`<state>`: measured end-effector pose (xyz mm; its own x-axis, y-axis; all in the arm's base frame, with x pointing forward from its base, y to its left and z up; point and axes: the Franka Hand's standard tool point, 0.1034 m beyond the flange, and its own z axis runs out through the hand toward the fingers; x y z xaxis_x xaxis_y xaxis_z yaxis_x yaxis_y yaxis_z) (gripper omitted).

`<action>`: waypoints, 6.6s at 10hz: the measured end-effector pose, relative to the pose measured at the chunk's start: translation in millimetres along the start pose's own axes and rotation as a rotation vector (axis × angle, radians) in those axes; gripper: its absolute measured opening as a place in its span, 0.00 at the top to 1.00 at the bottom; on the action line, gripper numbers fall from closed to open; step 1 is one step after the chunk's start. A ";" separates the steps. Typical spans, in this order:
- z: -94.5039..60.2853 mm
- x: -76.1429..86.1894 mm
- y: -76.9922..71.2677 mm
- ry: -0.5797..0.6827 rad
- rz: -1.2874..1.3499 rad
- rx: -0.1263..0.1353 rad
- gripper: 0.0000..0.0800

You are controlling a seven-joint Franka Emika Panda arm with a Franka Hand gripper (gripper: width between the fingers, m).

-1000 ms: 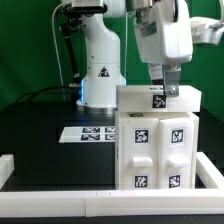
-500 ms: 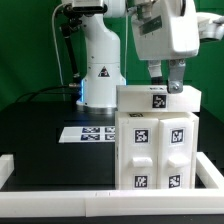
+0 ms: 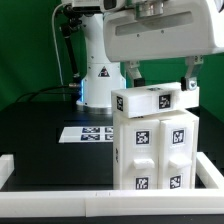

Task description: Assemble cabinet

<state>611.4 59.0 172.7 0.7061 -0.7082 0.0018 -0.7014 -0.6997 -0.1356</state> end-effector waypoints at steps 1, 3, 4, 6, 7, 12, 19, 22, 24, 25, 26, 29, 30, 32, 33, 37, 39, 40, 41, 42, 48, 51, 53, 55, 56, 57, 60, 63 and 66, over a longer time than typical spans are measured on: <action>0.1 -0.1 0.1 0.000 -0.065 0.000 0.00; -0.5 -0.1 0.4 0.002 -0.219 0.001 0.00; -3.0 -1.6 1.7 0.010 -0.330 0.005 0.00; -7.4 -7.8 6.7 0.024 -0.532 0.015 0.00; -8.3 -9.7 8.2 0.024 -0.598 0.014 0.00; -7.8 -7.3 10.3 0.029 -0.962 0.000 0.00; -6.4 -2.3 13.0 0.028 -1.456 -0.042 0.00; -5.9 -1.4 13.9 0.028 -1.411 -0.042 0.00; -5.9 -1.3 13.9 0.029 -1.387 -0.041 0.00; -6.8 -2.1 13.9 0.022 -1.221 -0.041 0.00; -11.2 -2.3 11.7 0.002 -1.082 -0.044 0.00; -17.0 0.2 7.0 -0.028 -0.770 -0.044 0.00; -16.3 -0.9 6.7 -0.027 -0.719 -0.045 0.00; -16.1 -1.1 6.5 -0.024 -0.601 -0.046 0.00; -16.0 -1.2 6.4 -0.023 -0.549 -0.046 0.00; -12.1 6.0 11.7 -0.020 -0.167 -0.038 0.00; -6.9 4.9 10.4 -0.014 0.032 -0.038 0.00; -4.6 3.2 10.0 -0.015 0.084 -0.042 0.00; -0.6 0.9 9.5 -0.016 0.181 -0.048 0.00; 1.9 0.3 9.4 -0.017 0.182 -0.052 0.00; 7.4 -2.0 8.5 -0.021 0.174 -0.060 0.31; 7.4 -2.2 8.3 -0.020 0.186 -0.060 0.31; 8.3 -8.6 3.4 -0.016 0.382 -0.061 0.31; 9.4 -13.5 -1.7 -0.008 0.536 -0.055 0.30; 9.9 -14.4 -6.0 0.004 0.578 -0.037 0.30; 10.0 -15.6 -7.5 -0.001 0.634 -0.032 0.30; 10.3 -18.1 -9.8 -0.009 0.768 -0.027 0.30; 11.4 -23.1 -14.0 -0.019 1.024 -0.019 0.30; 10.3 -26.5 -17.7 -0.036 1.185 -0.013 0.30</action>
Offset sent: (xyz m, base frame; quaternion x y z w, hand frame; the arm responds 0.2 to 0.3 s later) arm -0.0137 -0.0020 0.0088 0.0039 0.0096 -0.1875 0.9822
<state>606.1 91.2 164.9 -0.3820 -0.9125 -0.1463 -0.9208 0.3893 -0.0240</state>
